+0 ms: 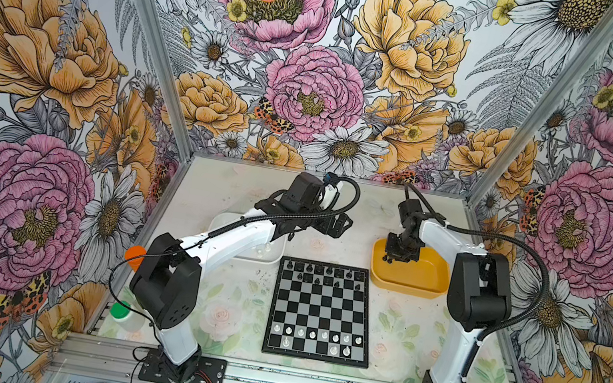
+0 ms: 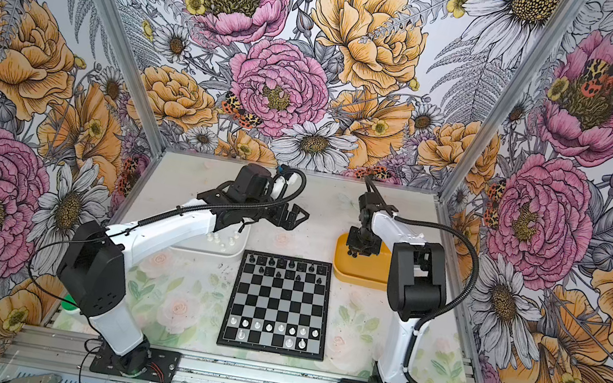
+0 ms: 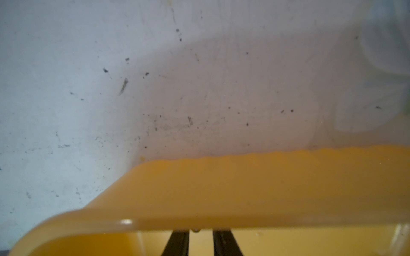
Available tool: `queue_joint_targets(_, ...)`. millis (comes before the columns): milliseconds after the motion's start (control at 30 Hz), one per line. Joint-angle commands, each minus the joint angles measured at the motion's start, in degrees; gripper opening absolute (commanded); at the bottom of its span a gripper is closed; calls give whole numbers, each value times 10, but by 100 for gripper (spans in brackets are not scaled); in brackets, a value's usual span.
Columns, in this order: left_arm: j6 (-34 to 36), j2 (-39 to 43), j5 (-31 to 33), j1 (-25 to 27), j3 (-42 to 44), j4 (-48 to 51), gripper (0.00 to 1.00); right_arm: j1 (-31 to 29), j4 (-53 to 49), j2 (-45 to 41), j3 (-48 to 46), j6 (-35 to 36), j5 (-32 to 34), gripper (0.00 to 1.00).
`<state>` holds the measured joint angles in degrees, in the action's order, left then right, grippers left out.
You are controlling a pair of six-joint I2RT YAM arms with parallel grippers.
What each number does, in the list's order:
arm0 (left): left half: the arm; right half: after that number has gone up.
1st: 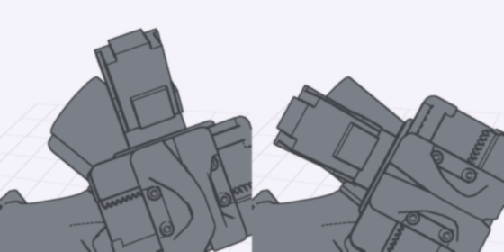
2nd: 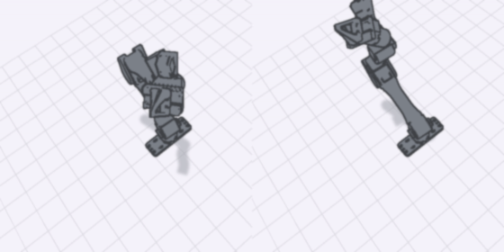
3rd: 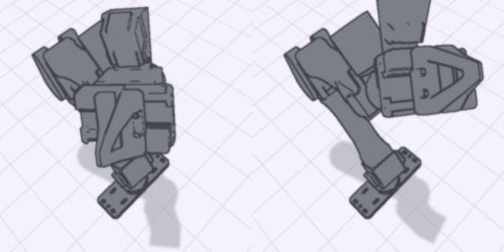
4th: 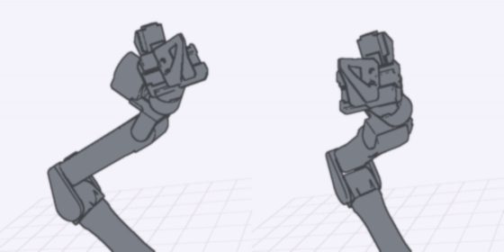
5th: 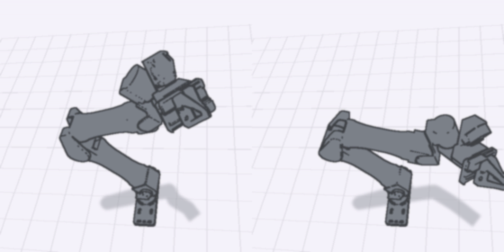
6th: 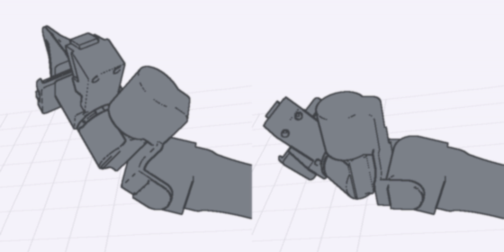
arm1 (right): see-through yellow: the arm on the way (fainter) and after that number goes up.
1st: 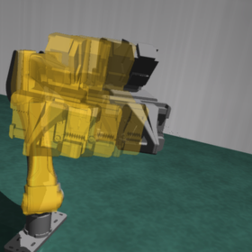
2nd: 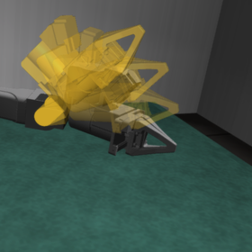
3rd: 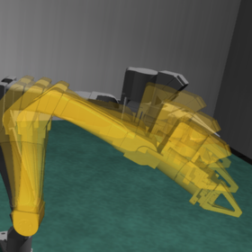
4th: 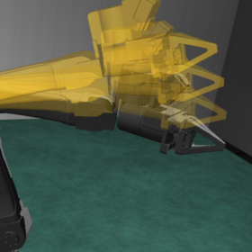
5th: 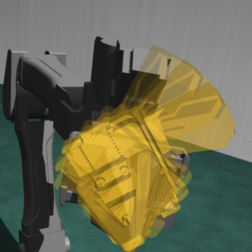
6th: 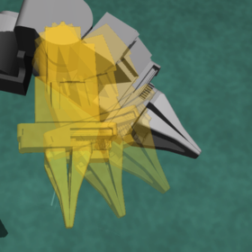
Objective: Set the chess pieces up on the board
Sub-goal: 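Lower the right gripper onto a black pawn in the yellow bin and grasp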
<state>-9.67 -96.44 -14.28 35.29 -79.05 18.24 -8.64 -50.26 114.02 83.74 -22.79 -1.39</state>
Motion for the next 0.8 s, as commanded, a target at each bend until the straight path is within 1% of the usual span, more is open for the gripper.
queue_joint_targets(0,-2,17,-8,-5,6,3,99,3,7,9,10,7,-3,21)
queue_joint_targets(767,-2,32,-5,-13,22,3,99,2,7,20,13,9,-4,14)
